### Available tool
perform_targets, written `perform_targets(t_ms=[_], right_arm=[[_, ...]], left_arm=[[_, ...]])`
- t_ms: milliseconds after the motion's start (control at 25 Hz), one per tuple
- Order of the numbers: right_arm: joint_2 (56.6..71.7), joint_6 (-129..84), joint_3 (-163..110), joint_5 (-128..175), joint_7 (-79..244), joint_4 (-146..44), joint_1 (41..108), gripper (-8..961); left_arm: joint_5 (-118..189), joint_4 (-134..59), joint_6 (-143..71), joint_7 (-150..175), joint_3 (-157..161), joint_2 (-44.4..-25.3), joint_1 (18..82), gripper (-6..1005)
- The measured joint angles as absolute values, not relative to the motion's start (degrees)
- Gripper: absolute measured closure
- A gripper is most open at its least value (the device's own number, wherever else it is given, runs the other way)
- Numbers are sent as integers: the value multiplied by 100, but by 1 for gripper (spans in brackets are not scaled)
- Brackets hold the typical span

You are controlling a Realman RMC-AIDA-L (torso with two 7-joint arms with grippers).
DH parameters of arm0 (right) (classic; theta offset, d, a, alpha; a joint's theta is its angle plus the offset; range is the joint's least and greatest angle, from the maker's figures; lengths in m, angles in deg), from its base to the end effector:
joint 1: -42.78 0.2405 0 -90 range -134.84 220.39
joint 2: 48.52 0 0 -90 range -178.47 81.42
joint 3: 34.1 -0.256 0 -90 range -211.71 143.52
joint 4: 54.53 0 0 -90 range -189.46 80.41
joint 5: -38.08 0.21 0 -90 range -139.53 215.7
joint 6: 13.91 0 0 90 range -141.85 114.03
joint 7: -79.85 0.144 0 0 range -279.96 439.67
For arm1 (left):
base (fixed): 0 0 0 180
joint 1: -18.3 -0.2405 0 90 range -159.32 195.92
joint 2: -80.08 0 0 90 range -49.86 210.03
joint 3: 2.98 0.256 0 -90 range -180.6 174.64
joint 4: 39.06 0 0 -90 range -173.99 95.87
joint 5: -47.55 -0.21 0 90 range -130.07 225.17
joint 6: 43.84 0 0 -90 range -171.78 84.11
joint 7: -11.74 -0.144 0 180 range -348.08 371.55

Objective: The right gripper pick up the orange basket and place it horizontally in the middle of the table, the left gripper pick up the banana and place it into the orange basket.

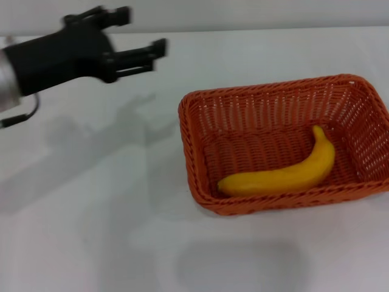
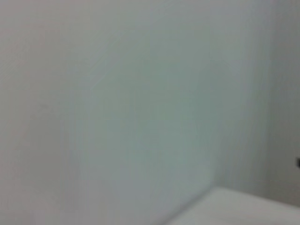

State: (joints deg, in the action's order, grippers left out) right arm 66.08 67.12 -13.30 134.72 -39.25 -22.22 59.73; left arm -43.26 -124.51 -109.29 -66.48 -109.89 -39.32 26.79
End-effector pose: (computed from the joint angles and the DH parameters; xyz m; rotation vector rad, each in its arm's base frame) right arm 0.3645 0.3005 0.1276 -1.7653 0.5644 0.8806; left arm -0.1742 0.3246 0.0624 -2.4115 -0.4102 -0.7553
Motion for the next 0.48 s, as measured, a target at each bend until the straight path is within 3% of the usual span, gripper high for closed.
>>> perform_targets(t_ms=[480], right_arm=[[6614,6635,-1410,13485,-3914,-2219,5868,96]], left_arm=[[-1600,-9369,-11876,-9907,-12493,-3935,2114,105]])
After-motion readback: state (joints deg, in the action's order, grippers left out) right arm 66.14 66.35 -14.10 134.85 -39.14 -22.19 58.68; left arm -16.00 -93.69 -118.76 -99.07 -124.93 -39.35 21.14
